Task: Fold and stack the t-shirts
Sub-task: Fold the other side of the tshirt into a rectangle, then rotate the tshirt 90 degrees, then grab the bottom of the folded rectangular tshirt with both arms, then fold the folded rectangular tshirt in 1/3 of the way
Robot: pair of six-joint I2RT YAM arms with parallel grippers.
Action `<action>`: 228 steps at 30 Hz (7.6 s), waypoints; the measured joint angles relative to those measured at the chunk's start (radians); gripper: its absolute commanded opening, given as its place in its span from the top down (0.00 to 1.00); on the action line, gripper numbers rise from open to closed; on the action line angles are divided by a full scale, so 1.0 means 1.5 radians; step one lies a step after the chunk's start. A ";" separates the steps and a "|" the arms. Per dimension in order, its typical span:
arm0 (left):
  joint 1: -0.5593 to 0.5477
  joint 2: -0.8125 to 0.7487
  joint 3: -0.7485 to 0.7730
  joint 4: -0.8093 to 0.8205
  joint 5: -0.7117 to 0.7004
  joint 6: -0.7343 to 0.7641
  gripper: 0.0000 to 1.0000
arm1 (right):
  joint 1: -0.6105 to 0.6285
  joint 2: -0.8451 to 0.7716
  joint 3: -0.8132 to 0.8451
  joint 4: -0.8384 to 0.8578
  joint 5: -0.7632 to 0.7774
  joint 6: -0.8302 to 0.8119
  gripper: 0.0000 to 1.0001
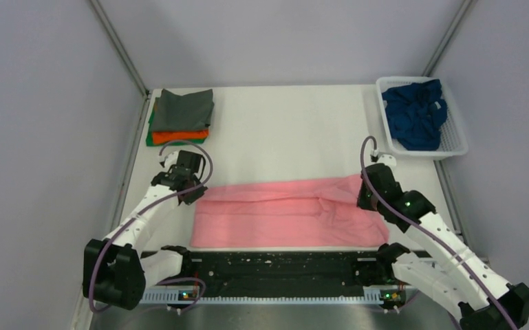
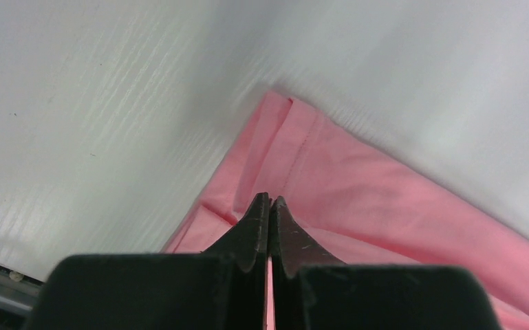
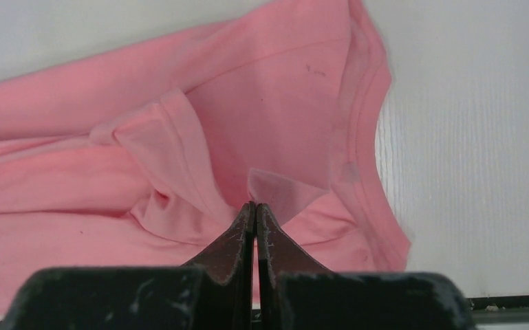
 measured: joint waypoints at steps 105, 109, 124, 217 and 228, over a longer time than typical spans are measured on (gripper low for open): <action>-0.449 0.392 0.205 0.205 0.223 -0.168 0.03 | -0.111 1.084 0.808 0.445 -0.455 -0.213 0.01; -0.478 0.459 0.283 0.210 0.244 -0.154 0.03 | -0.092 1.167 0.935 0.440 -0.489 -0.218 0.01; -0.507 0.346 0.236 0.158 0.183 -0.113 0.01 | -0.057 1.131 1.037 0.364 -0.392 -0.231 0.01; -0.451 0.109 0.073 0.155 0.032 -0.143 1.00 | 0.134 0.140 -0.118 0.433 -0.314 0.167 1.00; -0.290 0.265 0.206 0.171 0.077 -0.064 1.00 | 0.023 0.335 -0.005 0.553 -0.286 0.146 1.00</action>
